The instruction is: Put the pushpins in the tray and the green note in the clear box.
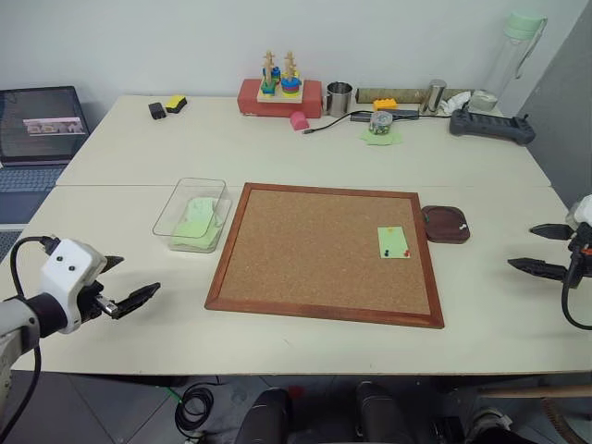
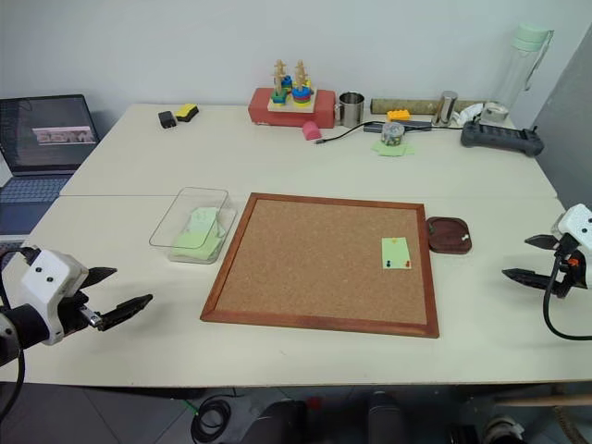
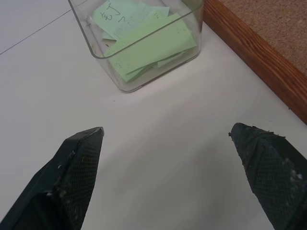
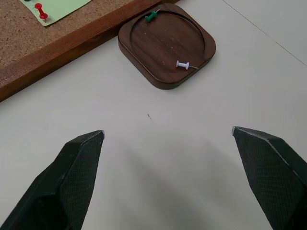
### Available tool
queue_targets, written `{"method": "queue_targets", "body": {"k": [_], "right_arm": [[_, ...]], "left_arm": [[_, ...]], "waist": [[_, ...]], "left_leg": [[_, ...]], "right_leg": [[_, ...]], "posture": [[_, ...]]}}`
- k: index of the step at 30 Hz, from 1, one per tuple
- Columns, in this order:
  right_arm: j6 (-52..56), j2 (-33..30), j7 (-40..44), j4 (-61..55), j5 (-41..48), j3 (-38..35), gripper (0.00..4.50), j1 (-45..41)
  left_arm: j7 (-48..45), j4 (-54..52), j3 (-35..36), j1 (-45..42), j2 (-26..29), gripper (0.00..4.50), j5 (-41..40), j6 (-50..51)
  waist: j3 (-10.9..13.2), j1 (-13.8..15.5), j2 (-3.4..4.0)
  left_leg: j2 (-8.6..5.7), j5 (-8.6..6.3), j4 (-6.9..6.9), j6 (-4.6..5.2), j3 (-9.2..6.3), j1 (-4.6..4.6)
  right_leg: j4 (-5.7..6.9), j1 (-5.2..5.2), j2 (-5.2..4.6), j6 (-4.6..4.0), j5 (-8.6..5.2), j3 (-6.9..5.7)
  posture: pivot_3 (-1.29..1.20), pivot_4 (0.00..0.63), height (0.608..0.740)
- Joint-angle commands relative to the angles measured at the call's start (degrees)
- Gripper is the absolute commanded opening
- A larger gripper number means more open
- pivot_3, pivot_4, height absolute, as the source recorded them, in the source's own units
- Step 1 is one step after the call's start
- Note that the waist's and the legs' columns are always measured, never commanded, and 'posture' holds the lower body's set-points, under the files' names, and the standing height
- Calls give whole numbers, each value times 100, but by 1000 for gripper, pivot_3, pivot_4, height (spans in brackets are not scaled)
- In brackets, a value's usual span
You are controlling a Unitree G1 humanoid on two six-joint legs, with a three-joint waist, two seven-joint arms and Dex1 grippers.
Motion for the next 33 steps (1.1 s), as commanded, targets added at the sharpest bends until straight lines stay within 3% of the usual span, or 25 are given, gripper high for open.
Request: {"method": "queue_targets", "body": {"k": [1,33], "right_arm": [[-113,-51,-29,-23,14,-186,4500,-67],[-365,108,-4,102,-97,3,4500,-339]], "left_arm": [[-107,-185,225,-2,17,4492,-94,-36],[-13,-499,379,110,-157,4492,-239,275]], "waist": [[0,0,0],[-2,-5,0]], "left_leg": [[0,0,0,0,1,0],[2,0,14,0,26,5]], "right_leg": [[0,0,0,0,0,0],[13,2,27,2,7,12]], "posture": [[0,150,740],[0,150,740]]}}
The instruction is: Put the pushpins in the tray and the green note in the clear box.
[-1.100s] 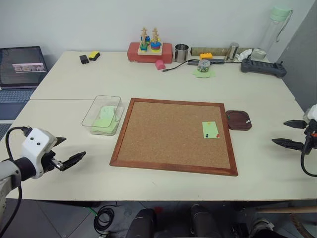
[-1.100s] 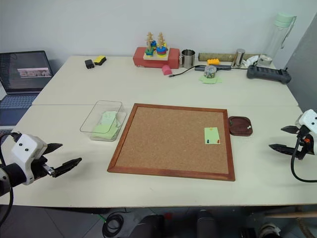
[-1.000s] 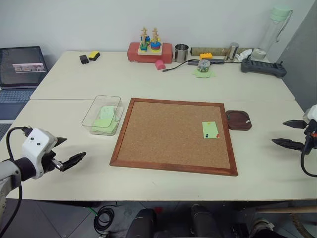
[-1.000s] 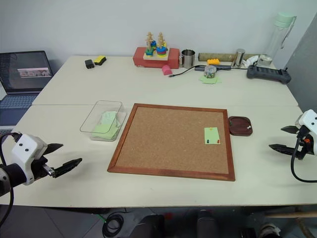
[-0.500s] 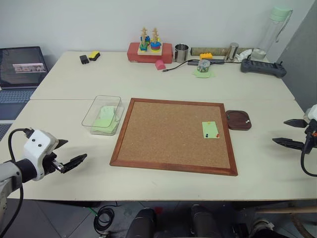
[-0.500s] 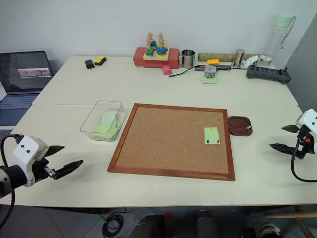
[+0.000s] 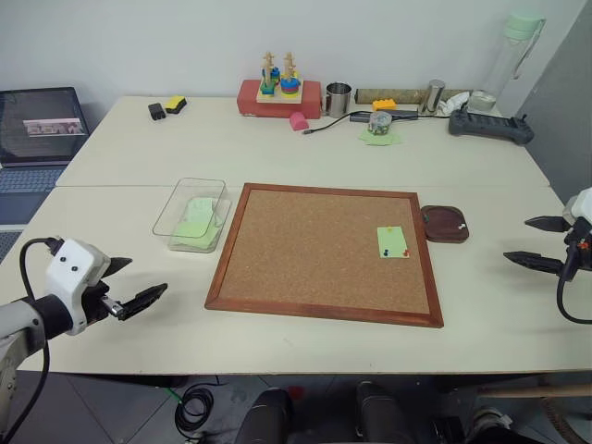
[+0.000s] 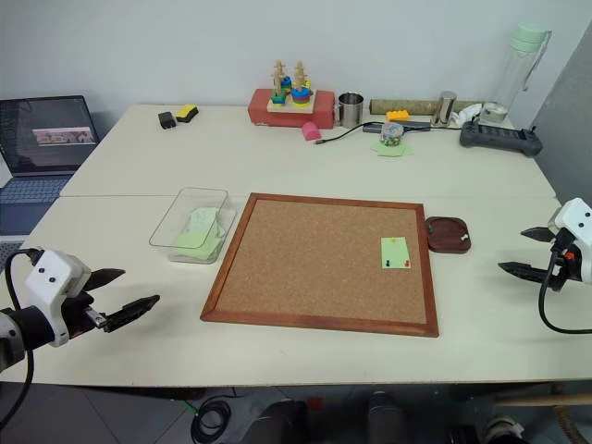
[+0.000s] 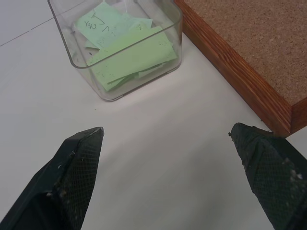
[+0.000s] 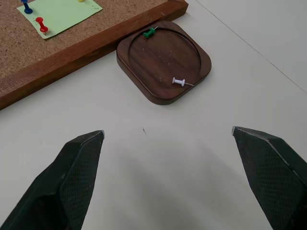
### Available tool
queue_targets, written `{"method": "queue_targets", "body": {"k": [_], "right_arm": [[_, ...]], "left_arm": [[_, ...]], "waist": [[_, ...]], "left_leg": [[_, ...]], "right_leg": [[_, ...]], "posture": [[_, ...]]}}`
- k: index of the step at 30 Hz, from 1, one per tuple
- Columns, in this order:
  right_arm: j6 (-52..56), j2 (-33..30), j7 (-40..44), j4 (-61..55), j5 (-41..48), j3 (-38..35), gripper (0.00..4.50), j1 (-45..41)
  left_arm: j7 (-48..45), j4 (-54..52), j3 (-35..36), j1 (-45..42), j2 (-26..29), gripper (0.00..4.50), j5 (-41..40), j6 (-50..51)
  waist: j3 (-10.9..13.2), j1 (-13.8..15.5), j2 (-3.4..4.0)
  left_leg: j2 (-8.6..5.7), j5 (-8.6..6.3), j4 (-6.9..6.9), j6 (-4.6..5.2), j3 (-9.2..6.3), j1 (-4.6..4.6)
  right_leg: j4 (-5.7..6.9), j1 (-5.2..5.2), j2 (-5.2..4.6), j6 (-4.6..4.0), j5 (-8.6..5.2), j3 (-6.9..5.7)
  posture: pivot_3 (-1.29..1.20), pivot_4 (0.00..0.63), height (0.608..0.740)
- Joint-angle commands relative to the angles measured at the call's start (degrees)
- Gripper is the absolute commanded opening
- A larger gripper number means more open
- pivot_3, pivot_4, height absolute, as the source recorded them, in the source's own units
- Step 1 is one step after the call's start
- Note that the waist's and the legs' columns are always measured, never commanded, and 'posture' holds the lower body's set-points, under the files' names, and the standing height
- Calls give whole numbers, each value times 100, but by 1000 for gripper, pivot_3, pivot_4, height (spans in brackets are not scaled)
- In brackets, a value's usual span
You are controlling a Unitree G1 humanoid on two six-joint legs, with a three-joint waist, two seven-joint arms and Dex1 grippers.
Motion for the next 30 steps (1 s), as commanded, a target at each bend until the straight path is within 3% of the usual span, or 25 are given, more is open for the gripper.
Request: {"method": "queue_targets", "body": {"k": [1,10,13,22,30], "right_arm": [[-81,-4,-1,-88,-21,-70,4500,-31],[-41,54,-73,-449,76,-226,4500,261],[62,48,-105,-755,181,-350,4500,454],[549,117,-304,-2151,518,-801,4500,1268],[1278,456,-598,-3450,1040,-1017,4500,1703]], "left_arm": [[38,-220,276,79,-29,4492,-33,-8],[118,-256,114,-255,-64,4492,-44,-84],[61,-388,-32,-511,-43,4089,-156,-8],[-219,-744,-1360,-1816,87,2196,-189,347],[-239,-420,-2889,-3300,-969,544,-74,415]], "waist": [[0,0,0],[-1,3,0],[-2,3,0],[-5,18,-2],[-7,23,-4]], "left_leg": [[0,0,0,0,1,0],[0,0,5,0,1,1],[0,0,6,0,2,2],[1,1,11,0,0,3],[0,1,31,0,-1,-1]], "right_leg": [[0,0,0,0,0,1],[4,2,2,2,2,1],[5,3,3,3,2,3],[10,7,10,6,5,3],[17,11,15,15,11,5]], "posture": [[0,150,740],[0,150,740],[0,150,740],[0,150,740],[0,150,740]]}}
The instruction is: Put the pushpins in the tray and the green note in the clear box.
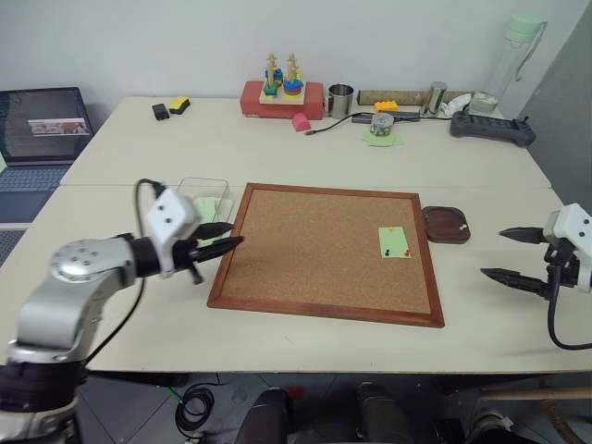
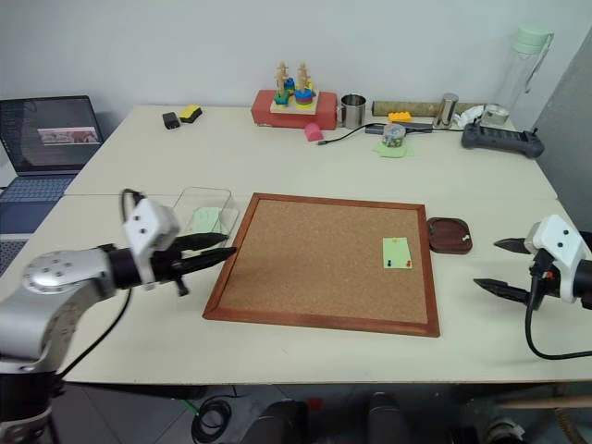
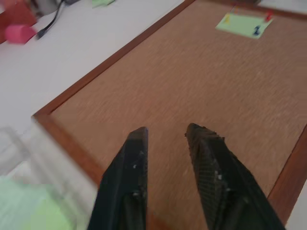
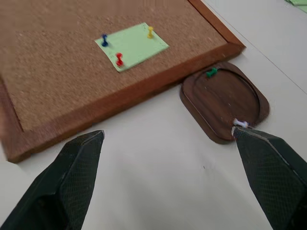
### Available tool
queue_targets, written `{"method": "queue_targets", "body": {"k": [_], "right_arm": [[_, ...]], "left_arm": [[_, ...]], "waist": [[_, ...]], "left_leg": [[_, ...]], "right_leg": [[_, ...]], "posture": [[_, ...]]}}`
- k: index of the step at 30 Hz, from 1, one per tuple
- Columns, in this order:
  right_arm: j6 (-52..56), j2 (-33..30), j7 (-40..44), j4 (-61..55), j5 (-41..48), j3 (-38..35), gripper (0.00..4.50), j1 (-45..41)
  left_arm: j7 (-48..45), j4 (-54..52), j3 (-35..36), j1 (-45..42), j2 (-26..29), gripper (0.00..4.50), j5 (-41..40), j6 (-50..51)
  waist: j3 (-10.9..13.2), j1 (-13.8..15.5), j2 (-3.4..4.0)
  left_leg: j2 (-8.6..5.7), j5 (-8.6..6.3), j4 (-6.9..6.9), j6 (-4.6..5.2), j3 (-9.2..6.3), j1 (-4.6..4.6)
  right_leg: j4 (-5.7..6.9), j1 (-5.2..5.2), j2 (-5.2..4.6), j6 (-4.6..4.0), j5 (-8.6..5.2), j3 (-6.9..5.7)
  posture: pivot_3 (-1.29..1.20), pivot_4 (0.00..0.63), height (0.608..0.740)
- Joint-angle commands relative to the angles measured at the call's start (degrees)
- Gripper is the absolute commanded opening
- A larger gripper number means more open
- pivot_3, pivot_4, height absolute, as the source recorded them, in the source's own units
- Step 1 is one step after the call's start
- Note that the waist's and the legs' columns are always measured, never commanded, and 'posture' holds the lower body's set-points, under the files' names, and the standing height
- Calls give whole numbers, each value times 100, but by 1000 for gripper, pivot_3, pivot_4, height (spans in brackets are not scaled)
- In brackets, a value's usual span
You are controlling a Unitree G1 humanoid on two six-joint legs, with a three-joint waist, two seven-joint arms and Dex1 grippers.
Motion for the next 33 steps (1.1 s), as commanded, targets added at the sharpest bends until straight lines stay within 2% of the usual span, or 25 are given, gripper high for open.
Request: {"method": "queue_targets", "body": {"k": [1,3,6,9,14,19,26,33], "right_arm": [[315,96,-197,-624,309,-234,4500,45],[546,228,-392,-893,454,-259,4500,10],[874,463,-702,-1330,674,-175,4500,-89],[1238,749,-1031,-1708,895,50,4500,-342],[1385,1111,-1279,-1459,752,638,4500,-933],[1377,1681,-1943,-840,371,1034,4500,-1482],[1075,2415,-2663,194,-369,1567,4500,-2143],[544,2987,-3088,1078,-1005,1922,4500,-2552]], "left_arm": [[-112,178,-374,-409,-288,353,58,-116],[-148,380,-524,-562,-554,52,64,-266],[-32,774,-611,-801,-1111,52,13,-423],[-110,1207,-728,-945,-1351,52,217,-715],[14,2591,-1133,-1355,-2074,52,839,-1697],[290,3965,-1142,-1682,-2662,52,1277,-2635],[325,4974,-1165,-1664,-2876,52,1653,-3315],[374,5044,-1103,-1573,-2960,52,1706,-3352]], "waist": [[0,-11,0],[-1,-29,1],[-1,-13,1],[-1,-19,0],[-2,9,-3],[-4,15,-7],[-6,-20,-6],[-9,-21,-3]], "left_leg": [[0,0,5,0,-1,-2],[1,0,7,0,2,0],[2,0,13,0,-1,2],[0,0,42,0,-11,-7],[-5,2,70,2,-14,-4],[-4,5,72,4,-14,-7],[-6,4,64,4,-15,-7],[-8,4,68,4,-19,-2]], "right_leg": [[1,0,1,2,1,0],[3,0,2,2,2,5],[9,1,4,0,3,3],[23,2,8,2,4,1],[48,7,8,14,8,1],[48,2,8,7,20,3],[56,-6,9,5,21,4],[68,-3,10,5,21,3]], "posture": [[0,150,740],[0,150,740],[0,150,740],[0,150,740],[0,150,740],[0,150,740],[0,150,740],[0,150,740]]}}
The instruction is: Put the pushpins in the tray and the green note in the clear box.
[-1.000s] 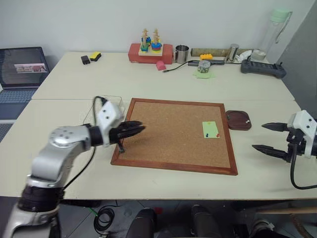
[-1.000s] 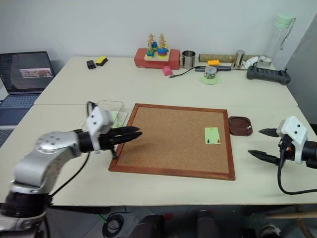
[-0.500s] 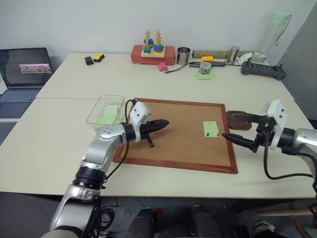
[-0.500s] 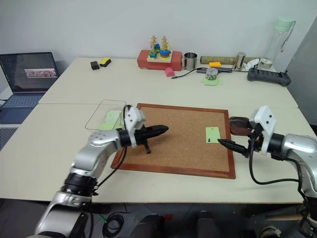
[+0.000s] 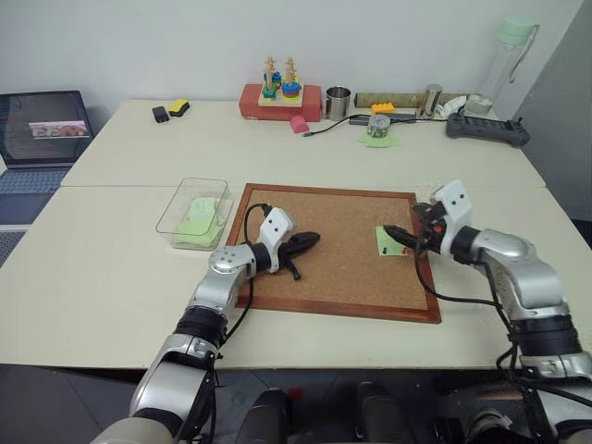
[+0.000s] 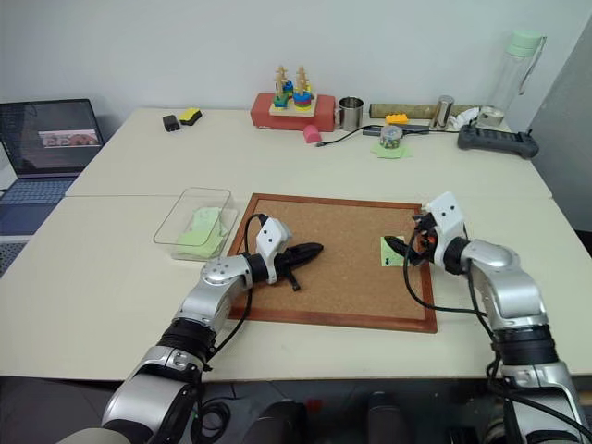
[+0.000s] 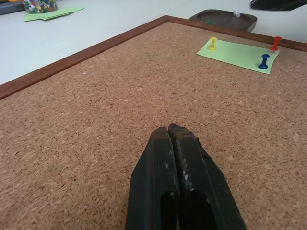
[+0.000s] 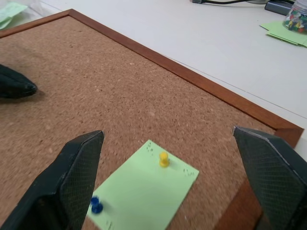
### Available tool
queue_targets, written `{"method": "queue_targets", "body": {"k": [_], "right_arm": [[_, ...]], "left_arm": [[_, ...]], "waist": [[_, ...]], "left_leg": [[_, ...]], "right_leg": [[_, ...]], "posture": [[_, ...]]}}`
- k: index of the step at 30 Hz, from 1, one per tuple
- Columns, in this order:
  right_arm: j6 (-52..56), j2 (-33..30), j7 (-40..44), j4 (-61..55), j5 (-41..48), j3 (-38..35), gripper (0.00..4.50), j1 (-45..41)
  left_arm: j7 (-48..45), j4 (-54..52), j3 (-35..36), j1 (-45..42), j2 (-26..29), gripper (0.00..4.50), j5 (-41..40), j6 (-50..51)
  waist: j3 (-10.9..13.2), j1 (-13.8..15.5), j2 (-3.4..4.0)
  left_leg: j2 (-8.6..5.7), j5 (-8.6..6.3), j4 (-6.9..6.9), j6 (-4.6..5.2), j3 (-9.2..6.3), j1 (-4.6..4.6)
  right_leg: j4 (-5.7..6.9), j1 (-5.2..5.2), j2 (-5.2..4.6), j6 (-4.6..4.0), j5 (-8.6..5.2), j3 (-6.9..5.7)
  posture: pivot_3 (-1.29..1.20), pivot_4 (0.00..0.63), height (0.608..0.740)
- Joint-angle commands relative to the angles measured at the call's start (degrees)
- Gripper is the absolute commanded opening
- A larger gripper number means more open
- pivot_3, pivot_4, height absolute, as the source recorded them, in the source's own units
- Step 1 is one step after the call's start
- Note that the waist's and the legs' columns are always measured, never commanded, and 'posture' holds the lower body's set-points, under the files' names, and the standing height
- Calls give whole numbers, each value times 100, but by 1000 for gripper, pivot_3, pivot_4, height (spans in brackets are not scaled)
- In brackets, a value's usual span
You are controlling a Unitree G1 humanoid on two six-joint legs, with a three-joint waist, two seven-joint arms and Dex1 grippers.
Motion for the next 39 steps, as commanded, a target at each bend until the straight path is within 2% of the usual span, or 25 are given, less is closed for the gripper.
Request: {"method": "queue_targets", "body": {"k": [1,10,13,22,25,32,39], "right_arm": [[-368,150,-243,318,-330,74,4500,-207],[-609,532,-534,749,-553,43,4500,-248],[-656,581,-569,874,-587,3,4090,-253],[-696,613,-489,856,-635,15,1976,-147],[-714,637,-448,824,-651,65,1493,-128],[-781,623,-335,779,-708,130,38,-81],[-765,607,-269,562,-661,136,38,-61]], "left_arm": [[49,61,25,104,-22,52,93,25],[109,-119,32,198,4,52,97,206],[98,-174,39,223,13,0,104,269],[88,-255,67,238,20,0,131,365],[88,-263,73,239,15,0,144,389],[78,-300,72,267,14,0,155,462],[100,-299,58,297,23,0,202,548]], "waist": [[-1,0,1],[-7,-13,4],[-7,-13,5],[-7,-16,5],[-7,-17,5],[-7,-18,5],[-7,-18,5]], "left_leg": [[-1,0,0,0,0,0],[-2,0,-1,0,-2,6],[-2,0,-1,0,-3,7],[-2,0,-2,0,-4,8],[-2,0,-3,0,-4,7],[-2,0,-2,0,-4,8],[-1,0,-3,0,-5,8]], "right_leg": [[1,0,0,0,0,2],[8,2,4,0,0,1],[9,2,10,-1,0,1],[8,1,14,-1,0,2],[8,1,14,-1,0,1],[8,1,17,-1,0,2],[8,1,18,-1,0,1]], "posture": [[0,150,740],[0,150,740],[0,150,740],[0,150,740],[0,150,740],[0,150,740],[0,150,740]]}}
